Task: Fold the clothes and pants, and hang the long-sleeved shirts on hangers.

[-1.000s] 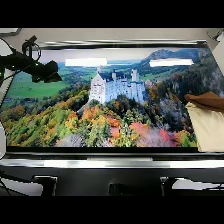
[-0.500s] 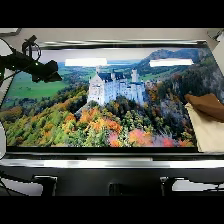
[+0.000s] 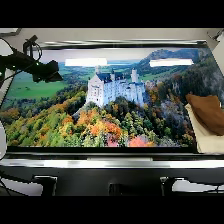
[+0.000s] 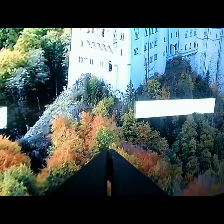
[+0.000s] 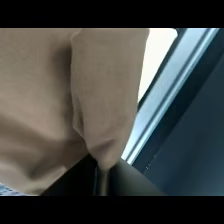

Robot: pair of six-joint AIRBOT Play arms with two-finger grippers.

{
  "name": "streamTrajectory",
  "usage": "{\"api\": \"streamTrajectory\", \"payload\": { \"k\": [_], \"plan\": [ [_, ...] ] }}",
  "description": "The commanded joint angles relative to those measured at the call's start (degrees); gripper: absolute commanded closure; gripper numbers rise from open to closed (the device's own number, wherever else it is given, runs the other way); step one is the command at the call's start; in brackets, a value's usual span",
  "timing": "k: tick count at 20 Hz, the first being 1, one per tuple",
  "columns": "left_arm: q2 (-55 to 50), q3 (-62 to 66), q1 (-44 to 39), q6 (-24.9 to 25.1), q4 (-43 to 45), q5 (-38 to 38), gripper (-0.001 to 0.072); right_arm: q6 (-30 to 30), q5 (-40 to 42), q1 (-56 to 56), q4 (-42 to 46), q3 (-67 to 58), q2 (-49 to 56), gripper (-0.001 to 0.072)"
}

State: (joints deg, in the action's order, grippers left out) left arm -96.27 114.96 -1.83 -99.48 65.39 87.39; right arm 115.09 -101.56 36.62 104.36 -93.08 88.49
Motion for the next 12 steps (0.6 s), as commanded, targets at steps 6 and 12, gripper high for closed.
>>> {"api": "streamTrajectory", "payload": {
  "k": [6, 12],
  "plan": [
    [-0.07, -0.02, -0.39, 0.02, 0.02, -0.66, 0.0687, -0.94, -1.44, -0.02, 2.64, 3.93, -1.55, 0.0367],
    [-0.07, -0.02, 0.33, 0.07, 0.09, -1.90, 0.0686, -8.79, 8.98, -0.04, -6.10, 3.91, -8.13, 0.0389]
  ]
}}
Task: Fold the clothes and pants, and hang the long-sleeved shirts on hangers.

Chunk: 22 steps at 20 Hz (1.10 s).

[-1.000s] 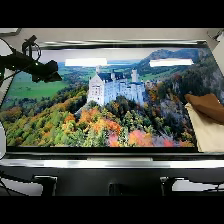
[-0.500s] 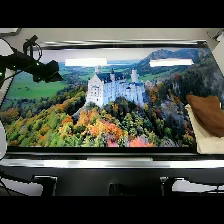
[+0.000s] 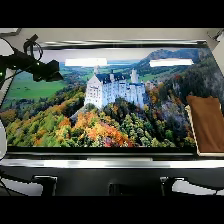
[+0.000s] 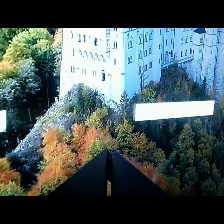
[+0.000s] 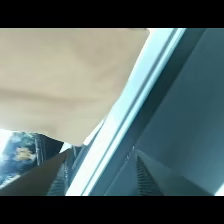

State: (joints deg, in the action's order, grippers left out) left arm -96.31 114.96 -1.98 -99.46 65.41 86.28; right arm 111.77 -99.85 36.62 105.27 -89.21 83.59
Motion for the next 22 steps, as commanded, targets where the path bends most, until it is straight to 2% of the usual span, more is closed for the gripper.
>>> {"api": "streamTrajectory", "payload": {
  "k": [1, 3, 4, 7, 9, 12, 14, 22],
  "plan": [
    [0.00, -0.02, 0.98, 0.66, 0.07, -1.07, 0.0686, -10.12, 11.96, -0.09, -15.32, 0.04, -4.87, 0.0545],
    [0.11, 0.00, 2.32, 4.07, 0.24, -1.79, 0.0687, -20.20, 19.04, -1.77, -33.46, 0.04, -6.82, 0.0681],
    [0.26, 0.00, 2.89, 6.58, 0.26, -2.32, 0.0687, -23.69, 20.63, -4.17, -38.21, 0.04, -7.23, 0.0681],
    [1.22, 0.00, 4.37, 15.13, 0.90, -3.65, 0.0687, -32.39, 23.30, -17.38, -40.26, -0.07, -7.41, 0.0682],
    [2.10, 0.00, 4.55, 15.56, 2.82, -5.25, 0.0687, -35.65, 27.58, -27.21, -38.69, -0.07, -7.39, 0.0682],
    [2.51, 0.00, 4.42, 15.56, 3.21, -6.43, 0.0687, -35.34, 34.88, -38.34, -35.08, -0.07, -7.32, 0.0682],
    [2.49, 0.00, 4.39, 16.15, 3.23, -6.62, 0.0687, -34.97, 36.98, -42.45, -34.21, -0.07, -7.04, 0.0682],
    [1.77, -0.02, 4.39, 16.59, 3.21, -5.18, 0.0685, -34.86, 37.16, -44.37, -35.36, -0.07, -7.52, 0.0680]
  ]
}}
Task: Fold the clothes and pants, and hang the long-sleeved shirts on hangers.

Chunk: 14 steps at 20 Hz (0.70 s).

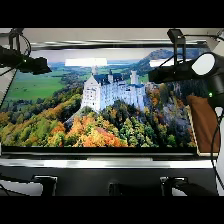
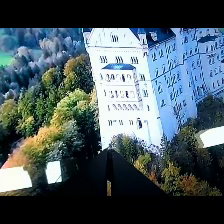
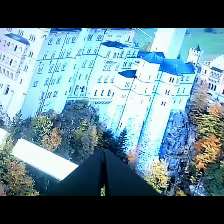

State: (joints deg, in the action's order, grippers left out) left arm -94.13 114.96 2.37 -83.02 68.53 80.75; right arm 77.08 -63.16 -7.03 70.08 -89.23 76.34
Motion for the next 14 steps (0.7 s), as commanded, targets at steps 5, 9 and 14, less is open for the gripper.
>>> {"api": "streamTrajectory", "payload": {
  "k": [5, 9, 14],
  "plan": [
    [-2.38, -0.04, 0.04, 0.15, 0.07, 0.35, 0.0685, -0.17, 0.31, -0.72, -0.20, -0.04, -0.39, 0.0680],
    [-3.72, -0.11, 0.04, 0.15, 0.09, 0.35, 0.0685, -0.17, 0.31, -0.72, -0.20, -0.04, -0.39, 0.0680],
    [-5.14, -0.13, 0.04, 0.15, 0.07, 0.35, 0.0685, -0.17, 0.33, -0.72, -0.20, -0.04, -0.39, 0.0680]
  ]
}}
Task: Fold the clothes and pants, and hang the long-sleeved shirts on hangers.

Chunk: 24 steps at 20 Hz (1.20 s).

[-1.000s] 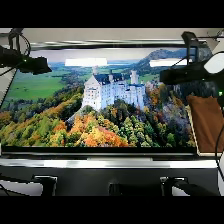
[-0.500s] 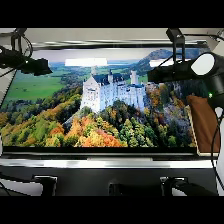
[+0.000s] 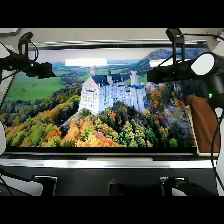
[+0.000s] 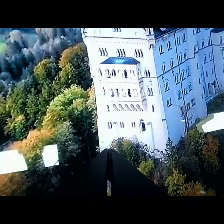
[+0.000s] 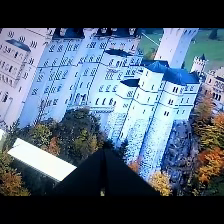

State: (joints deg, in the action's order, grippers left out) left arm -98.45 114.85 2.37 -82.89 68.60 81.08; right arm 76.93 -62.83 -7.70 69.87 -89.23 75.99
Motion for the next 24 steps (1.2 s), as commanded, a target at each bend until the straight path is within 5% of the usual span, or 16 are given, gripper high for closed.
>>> {"api": "streamTrajectory", "payload": {
  "k": [1, 24],
  "plan": [
    [-1.25, -0.02, 0.04, 0.02, 0.00, 0.02, 0.0685, -0.02, 0.00, -0.04, 0.02, -0.04, -0.04, 0.0680],
    [-6.36, -0.02, 0.07, -4.09, -1.49, -2.10, 0.0685, -0.02, 0.00, -0.04, 0.02, -0.04, -0.04, 0.0680]
  ]
}}
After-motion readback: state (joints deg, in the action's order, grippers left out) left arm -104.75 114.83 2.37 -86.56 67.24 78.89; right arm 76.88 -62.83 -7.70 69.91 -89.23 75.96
